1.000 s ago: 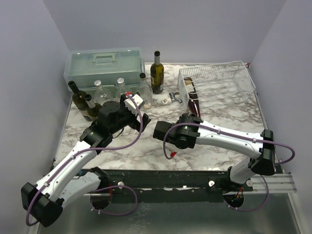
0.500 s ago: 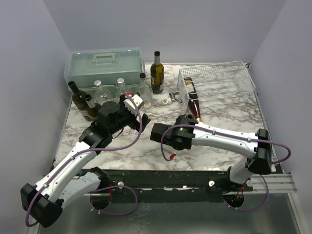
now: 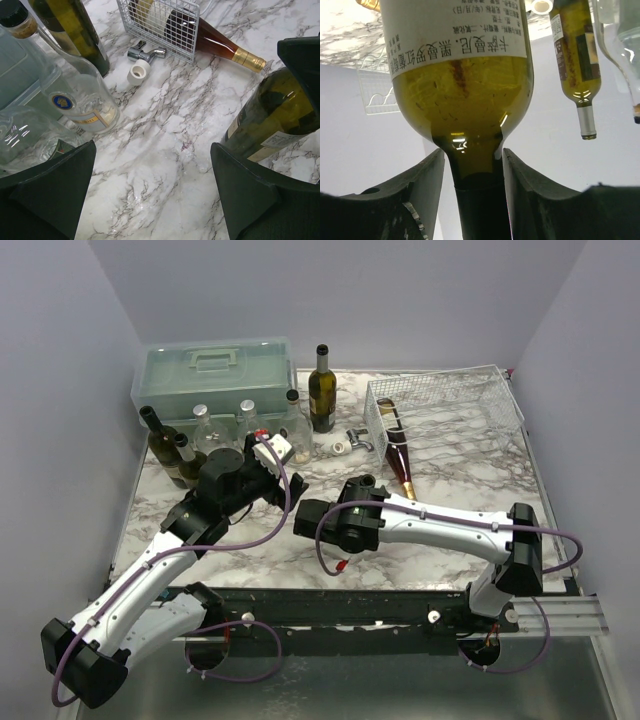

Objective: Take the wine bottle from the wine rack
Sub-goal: Place the wine bottle at the center of the board.

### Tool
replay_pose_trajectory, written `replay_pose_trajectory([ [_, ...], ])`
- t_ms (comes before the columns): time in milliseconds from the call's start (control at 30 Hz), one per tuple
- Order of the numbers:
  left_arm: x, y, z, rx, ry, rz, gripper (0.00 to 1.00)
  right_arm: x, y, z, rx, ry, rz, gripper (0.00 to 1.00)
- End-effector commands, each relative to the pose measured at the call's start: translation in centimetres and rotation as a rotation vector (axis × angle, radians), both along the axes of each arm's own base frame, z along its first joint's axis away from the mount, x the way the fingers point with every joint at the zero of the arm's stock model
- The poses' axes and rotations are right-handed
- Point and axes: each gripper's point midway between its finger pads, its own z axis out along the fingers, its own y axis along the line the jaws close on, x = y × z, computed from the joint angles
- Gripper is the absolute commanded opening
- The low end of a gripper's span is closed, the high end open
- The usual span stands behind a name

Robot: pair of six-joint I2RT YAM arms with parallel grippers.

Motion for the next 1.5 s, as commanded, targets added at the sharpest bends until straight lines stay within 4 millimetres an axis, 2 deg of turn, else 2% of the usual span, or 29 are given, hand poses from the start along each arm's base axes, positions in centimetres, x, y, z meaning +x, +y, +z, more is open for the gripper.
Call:
replay_pose_trajectory([
  [0, -0.1, 0.3, 0.1, 0.008, -0.017, 0.01, 0.99, 0.0, 1.2, 1.4, -0.019, -0.045, 0.039, 0.53],
  [300, -0.1, 0.4, 0.1, 0.008, -0.02, 0.012, 0.99, -0.6, 2.0, 2.8, 0.025, -0.081, 0.058, 0.62],
  [400, -0.1, 0.4, 0.1, 0.01, -0.021, 0.014, 0.99, -1.1, 2.2, 3.4, 0.044, -0.092, 0.072, 0.67],
  [500, 0.0, 0.5, 0.0, 0.013, -0.021, 0.018, 0.99, -1.7, 2.4, 4.2, 0.074, -0.103, 0.087, 0.77],
  [667, 0.1, 0.6, -0.1, 0.019, -0.024, 0.025, 0.99, -2.8, 2.5, 5.6, 0.121, -0.137, 0.111, 0.78],
  [833, 0.3, 0.9, -0.1, 0.025, -0.033, 0.039, 0.99, -4.7, 2.6, 6.9, 0.183, -0.161, 0.155, 0.8],
  [1100, 0.4, 0.9, -0.4, 0.031, -0.031, 0.046, 0.99, -7.2, 1.7, 8.1, 0.277, -0.174, 0.209, 0.81],
  [1467, 0.6, 1.1, -0.5, 0.041, -0.037, 0.055, 0.99, -12.2, 2.3, 10.3, 0.526, -0.181, 0.27, 0.8],
])
